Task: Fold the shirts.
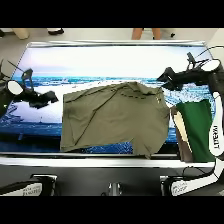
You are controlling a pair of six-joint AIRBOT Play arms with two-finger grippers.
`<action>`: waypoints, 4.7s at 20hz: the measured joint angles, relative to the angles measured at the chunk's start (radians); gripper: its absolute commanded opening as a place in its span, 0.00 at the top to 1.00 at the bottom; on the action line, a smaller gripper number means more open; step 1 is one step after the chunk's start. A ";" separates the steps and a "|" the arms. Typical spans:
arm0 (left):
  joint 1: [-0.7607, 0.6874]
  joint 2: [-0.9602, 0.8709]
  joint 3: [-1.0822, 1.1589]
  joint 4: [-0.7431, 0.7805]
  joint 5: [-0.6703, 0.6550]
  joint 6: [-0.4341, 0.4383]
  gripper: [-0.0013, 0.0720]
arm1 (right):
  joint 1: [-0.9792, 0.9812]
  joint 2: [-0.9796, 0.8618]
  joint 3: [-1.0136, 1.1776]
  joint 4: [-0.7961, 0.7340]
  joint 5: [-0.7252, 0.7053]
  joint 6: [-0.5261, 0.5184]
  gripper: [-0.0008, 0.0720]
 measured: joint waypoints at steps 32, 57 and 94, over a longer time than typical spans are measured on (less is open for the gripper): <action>0.053 0.290 -0.761 -0.214 0.014 0.121 0.95 | -0.083 0.116 -0.540 -0.397 0.225 -0.087 0.32; 0.055 0.730 0.492 -0.123 0.378 0.157 0.96 | -0.084 0.900 0.102 -0.213 -0.269 -0.240 0.95; 0.030 -0.227 0.195 -0.055 0.076 0.208 0.95 | 0.164 0.005 -0.092 -0.502 -0.081 0.064 0.95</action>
